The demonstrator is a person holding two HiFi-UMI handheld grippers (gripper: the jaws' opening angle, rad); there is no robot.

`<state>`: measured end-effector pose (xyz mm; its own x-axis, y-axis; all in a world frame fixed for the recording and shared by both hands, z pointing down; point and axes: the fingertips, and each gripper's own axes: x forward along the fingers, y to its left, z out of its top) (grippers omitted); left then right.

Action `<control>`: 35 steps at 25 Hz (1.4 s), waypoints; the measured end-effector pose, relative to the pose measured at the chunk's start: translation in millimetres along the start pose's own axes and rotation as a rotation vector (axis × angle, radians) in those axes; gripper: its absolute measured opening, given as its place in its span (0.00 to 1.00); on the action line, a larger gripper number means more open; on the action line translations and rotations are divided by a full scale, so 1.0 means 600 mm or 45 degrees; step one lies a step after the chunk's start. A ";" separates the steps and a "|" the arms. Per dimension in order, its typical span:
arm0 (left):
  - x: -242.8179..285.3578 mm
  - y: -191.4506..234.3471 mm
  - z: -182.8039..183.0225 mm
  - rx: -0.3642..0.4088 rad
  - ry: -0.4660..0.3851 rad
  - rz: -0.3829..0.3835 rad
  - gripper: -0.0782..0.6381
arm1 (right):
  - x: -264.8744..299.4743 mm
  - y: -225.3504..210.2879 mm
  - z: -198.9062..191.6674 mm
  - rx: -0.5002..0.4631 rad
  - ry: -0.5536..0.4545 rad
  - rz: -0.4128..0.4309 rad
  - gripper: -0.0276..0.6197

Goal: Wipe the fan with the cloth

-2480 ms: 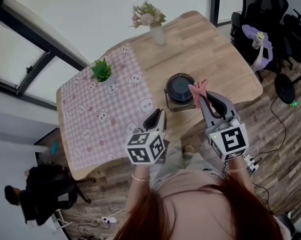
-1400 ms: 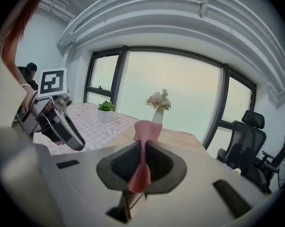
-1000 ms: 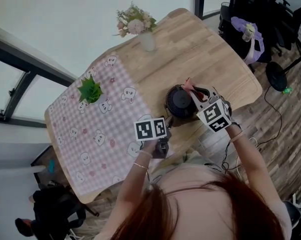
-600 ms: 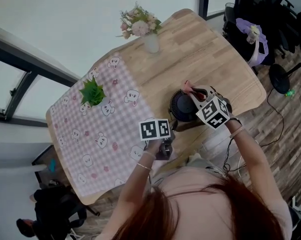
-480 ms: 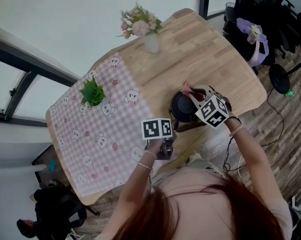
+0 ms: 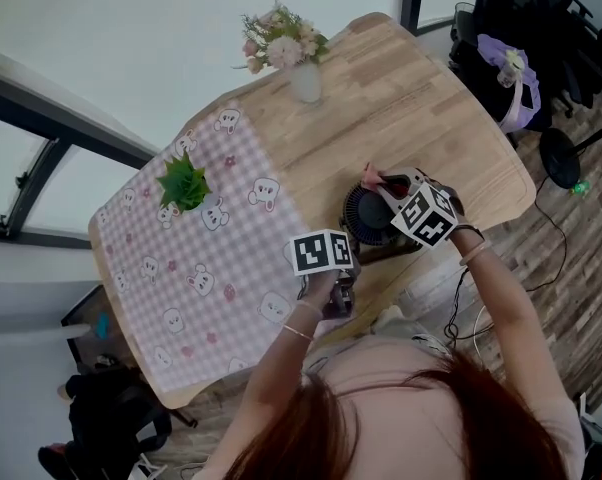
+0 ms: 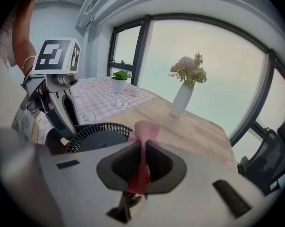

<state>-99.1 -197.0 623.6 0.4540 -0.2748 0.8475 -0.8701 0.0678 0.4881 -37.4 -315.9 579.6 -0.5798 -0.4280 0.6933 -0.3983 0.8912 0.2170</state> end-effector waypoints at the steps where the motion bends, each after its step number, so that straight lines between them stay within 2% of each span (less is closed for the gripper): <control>1: 0.000 0.001 0.000 -0.020 -0.007 0.004 0.24 | 0.001 -0.001 -0.002 0.010 0.004 0.015 0.09; 6: 0.000 0.007 0.000 -0.168 -0.042 -0.021 0.23 | 0.003 -0.004 -0.012 0.016 0.050 0.075 0.09; 8: 0.000 0.010 0.002 -0.196 -0.057 -0.018 0.23 | 0.001 -0.003 -0.013 -0.009 0.058 0.075 0.09; 12: 0.001 0.012 0.003 -0.219 -0.082 -0.003 0.22 | -0.004 -0.002 -0.017 -0.025 0.057 0.040 0.09; 23: 0.000 0.014 0.003 -0.282 -0.107 -0.012 0.23 | -0.028 0.007 -0.038 0.064 0.063 -0.016 0.09; 35: -0.002 0.013 0.002 -0.287 -0.111 -0.024 0.23 | -0.053 0.025 -0.054 0.146 0.062 -0.091 0.08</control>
<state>-106.6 -197.3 626.4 0.4433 -0.3592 0.8213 -0.7923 0.2716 0.5464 -2.0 -283.8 583.2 -0.5129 -0.4793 0.7122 -0.5176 0.8345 0.1888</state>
